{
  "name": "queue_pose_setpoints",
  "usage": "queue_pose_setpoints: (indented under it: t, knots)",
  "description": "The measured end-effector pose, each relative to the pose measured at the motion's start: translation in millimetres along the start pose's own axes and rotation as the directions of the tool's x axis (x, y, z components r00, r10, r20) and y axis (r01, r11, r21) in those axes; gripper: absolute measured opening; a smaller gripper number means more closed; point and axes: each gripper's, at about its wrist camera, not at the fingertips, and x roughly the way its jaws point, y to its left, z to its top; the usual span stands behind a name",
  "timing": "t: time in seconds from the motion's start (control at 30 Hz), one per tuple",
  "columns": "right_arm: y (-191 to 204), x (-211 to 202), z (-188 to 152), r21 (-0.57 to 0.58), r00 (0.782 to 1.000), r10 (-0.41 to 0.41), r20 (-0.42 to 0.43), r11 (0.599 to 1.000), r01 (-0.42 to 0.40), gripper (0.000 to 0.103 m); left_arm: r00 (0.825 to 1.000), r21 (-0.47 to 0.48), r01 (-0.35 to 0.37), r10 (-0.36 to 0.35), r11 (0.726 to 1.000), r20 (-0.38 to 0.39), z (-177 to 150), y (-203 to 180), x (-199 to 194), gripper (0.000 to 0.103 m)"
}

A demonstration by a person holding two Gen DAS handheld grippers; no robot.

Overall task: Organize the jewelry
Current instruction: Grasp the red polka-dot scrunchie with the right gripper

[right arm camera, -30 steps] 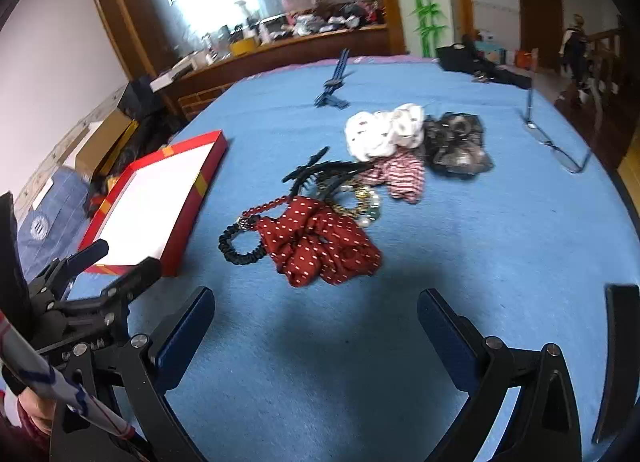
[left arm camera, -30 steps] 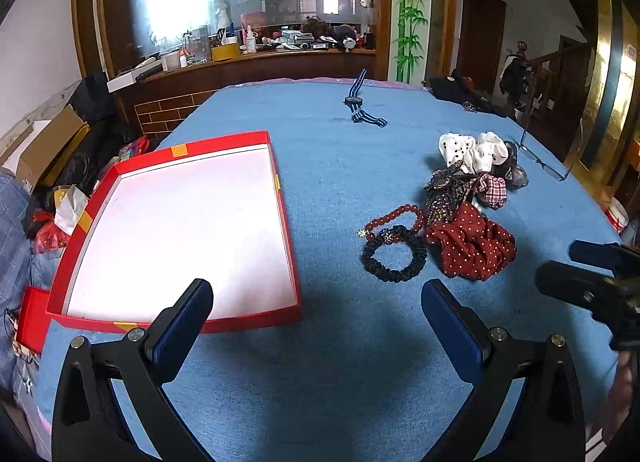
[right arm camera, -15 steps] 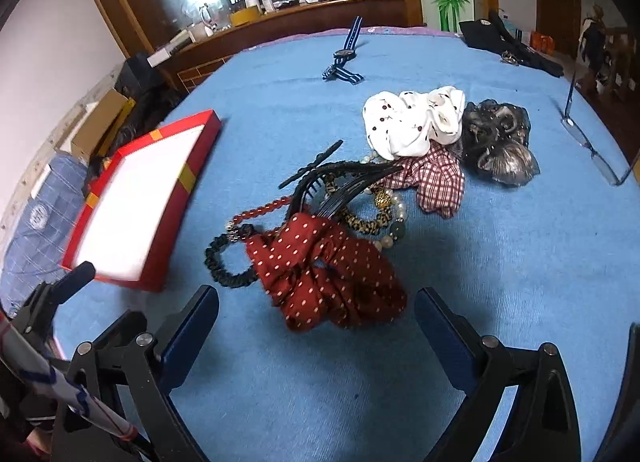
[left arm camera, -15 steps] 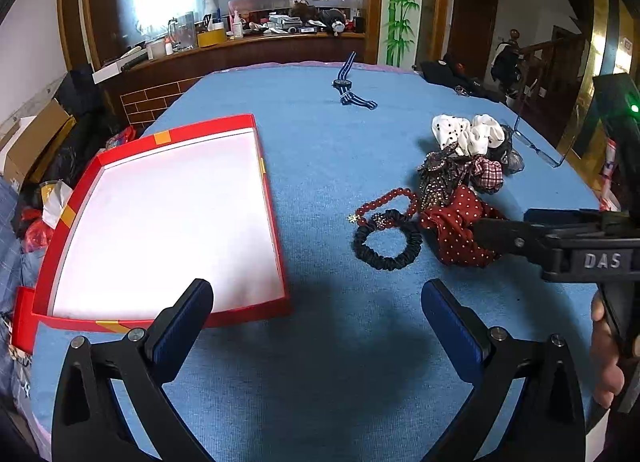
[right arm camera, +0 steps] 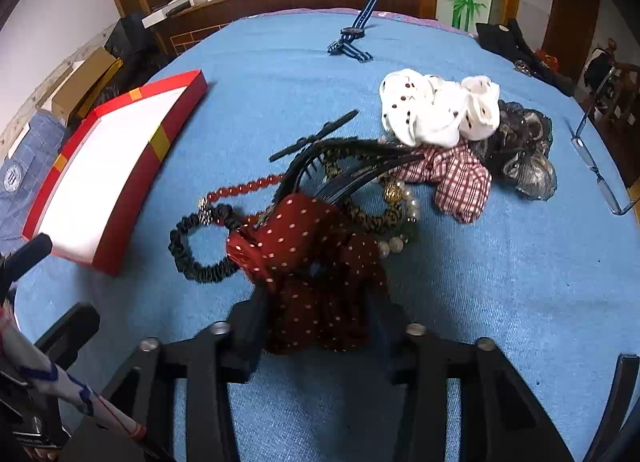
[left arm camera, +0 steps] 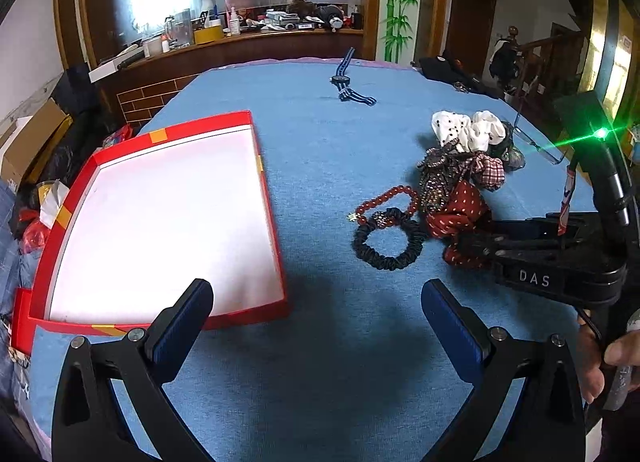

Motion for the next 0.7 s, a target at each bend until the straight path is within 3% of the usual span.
queue_pose_setpoints:
  t: [0.1,0.23,0.33,0.5,0.57,0.7]
  knots:
    - [-6,-8,-4,0.025,1.000,0.013,0.018,1.000,-0.013,0.022,1.000,0.016,0.016,-0.016,1.000,-0.005,0,-5,1,0.103]
    - [-16,-22,-13,0.073,0.998,0.046,0.047,0.996,-0.050,0.017,0.998,0.043,0.065,-0.065,0.997,-0.013,5,-13,4,0.099]
    - [-22,-34,-21,0.108,0.994,0.072,0.077,0.991,-0.080,0.017,0.993,0.059,0.114,-0.112,0.992,-0.048,13,-19,12,0.077]
    - [-29,-53,-33,0.142,0.990,0.076,0.118,0.986,-0.093,0.018,0.984,0.055,0.145,-0.138,0.988,-0.111,27,-22,34,0.062]
    - [-32,-59,-36,0.152,0.988,0.084,0.132,0.983,-0.104,0.018,0.979,0.048,0.157,-0.149,0.986,-0.140,31,-21,42,0.051]
    - [-38,-66,-39,0.170,0.983,0.097,0.156,0.978,-0.123,0.018,0.976,0.045,0.140,-0.130,0.989,-0.176,36,-22,58,0.043]
